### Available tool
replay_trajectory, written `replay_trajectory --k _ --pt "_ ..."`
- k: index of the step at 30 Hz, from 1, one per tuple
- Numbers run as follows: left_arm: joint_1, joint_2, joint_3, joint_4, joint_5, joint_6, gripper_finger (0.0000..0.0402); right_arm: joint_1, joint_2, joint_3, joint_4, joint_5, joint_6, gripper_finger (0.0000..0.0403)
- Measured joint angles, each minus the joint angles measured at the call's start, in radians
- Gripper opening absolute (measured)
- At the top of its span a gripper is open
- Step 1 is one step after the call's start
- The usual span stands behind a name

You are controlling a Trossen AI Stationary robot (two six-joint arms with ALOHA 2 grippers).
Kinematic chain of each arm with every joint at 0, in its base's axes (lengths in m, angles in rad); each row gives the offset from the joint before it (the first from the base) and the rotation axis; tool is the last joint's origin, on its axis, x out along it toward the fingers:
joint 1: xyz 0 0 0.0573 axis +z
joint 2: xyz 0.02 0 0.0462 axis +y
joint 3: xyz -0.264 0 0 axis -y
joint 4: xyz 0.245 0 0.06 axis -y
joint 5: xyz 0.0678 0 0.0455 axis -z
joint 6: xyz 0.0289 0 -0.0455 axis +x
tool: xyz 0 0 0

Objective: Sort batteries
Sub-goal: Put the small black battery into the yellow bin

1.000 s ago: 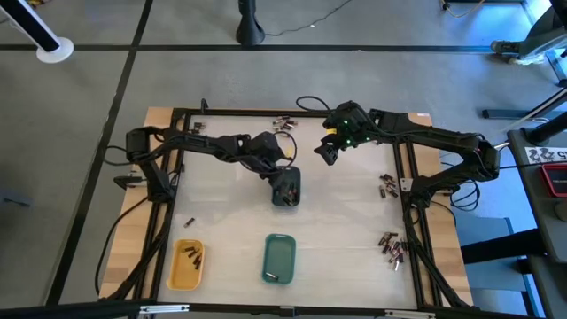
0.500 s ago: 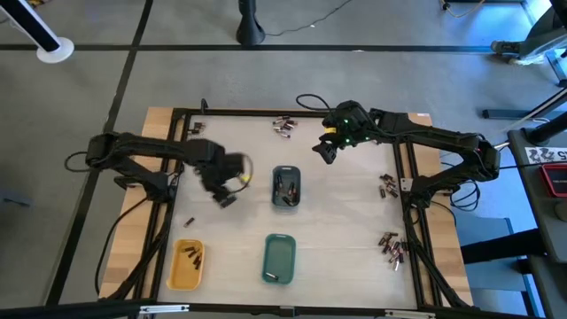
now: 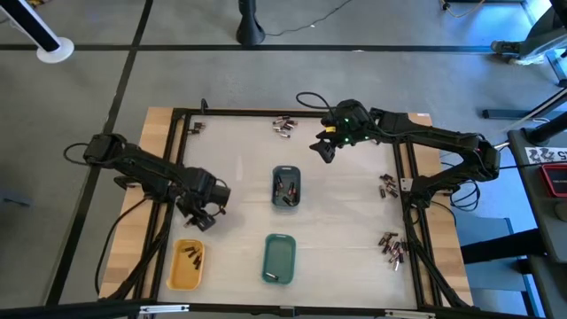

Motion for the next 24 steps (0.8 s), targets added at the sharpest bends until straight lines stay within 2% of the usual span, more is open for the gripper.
replay_trajectory --k 11,24 --pt "-0.008 0.008 -0.101 0.127 -0.039 -0.066 0.0166 0.000 0.000 0.000 0.001 -0.001 -0.006 0.0254" --pt "-0.006 0.092 -0.120 0.166 -0.018 0.004 0.0166 0.000 0.000 0.000 0.000 0.000 -0.005 0.0254"
